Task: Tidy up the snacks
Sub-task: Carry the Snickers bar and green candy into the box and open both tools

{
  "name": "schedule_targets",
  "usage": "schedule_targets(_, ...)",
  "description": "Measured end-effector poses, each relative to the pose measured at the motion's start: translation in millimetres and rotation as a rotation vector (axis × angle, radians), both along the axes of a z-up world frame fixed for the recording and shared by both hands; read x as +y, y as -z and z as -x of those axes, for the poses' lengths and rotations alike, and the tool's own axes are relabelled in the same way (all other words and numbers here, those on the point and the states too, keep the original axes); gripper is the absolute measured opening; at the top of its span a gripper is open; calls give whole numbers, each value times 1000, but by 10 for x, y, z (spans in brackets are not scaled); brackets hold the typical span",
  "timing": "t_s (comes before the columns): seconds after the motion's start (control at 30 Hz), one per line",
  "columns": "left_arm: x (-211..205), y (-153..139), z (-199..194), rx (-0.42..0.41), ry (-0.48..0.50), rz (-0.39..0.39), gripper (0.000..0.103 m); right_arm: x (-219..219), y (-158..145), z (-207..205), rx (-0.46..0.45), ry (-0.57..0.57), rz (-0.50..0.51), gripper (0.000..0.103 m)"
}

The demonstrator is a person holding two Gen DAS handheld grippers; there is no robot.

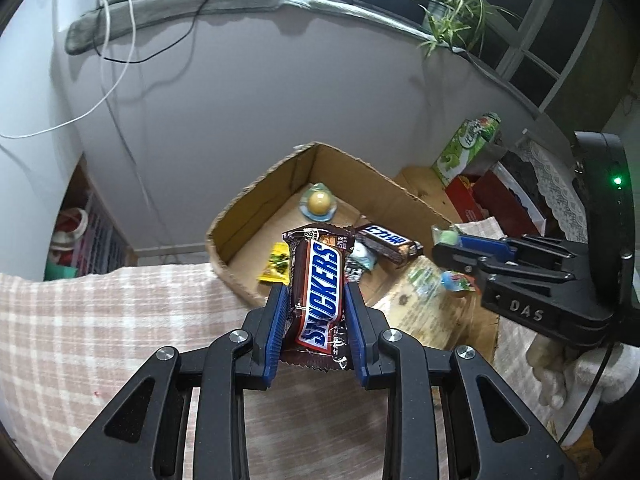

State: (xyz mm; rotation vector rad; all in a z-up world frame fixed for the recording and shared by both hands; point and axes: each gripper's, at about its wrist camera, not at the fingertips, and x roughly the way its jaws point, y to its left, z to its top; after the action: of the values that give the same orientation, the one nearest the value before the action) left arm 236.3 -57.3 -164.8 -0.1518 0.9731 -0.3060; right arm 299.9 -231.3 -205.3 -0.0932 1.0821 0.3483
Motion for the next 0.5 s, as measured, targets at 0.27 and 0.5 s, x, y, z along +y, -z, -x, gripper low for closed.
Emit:
schedule_targets(0.27,-128,25,-48,10,30,-3,27,-8,49,-28,9,-3,8,29)
schedule_targets(0.5,-165,46,-72,16,29,-10,29,13,65,-37,5,-5,22,45)
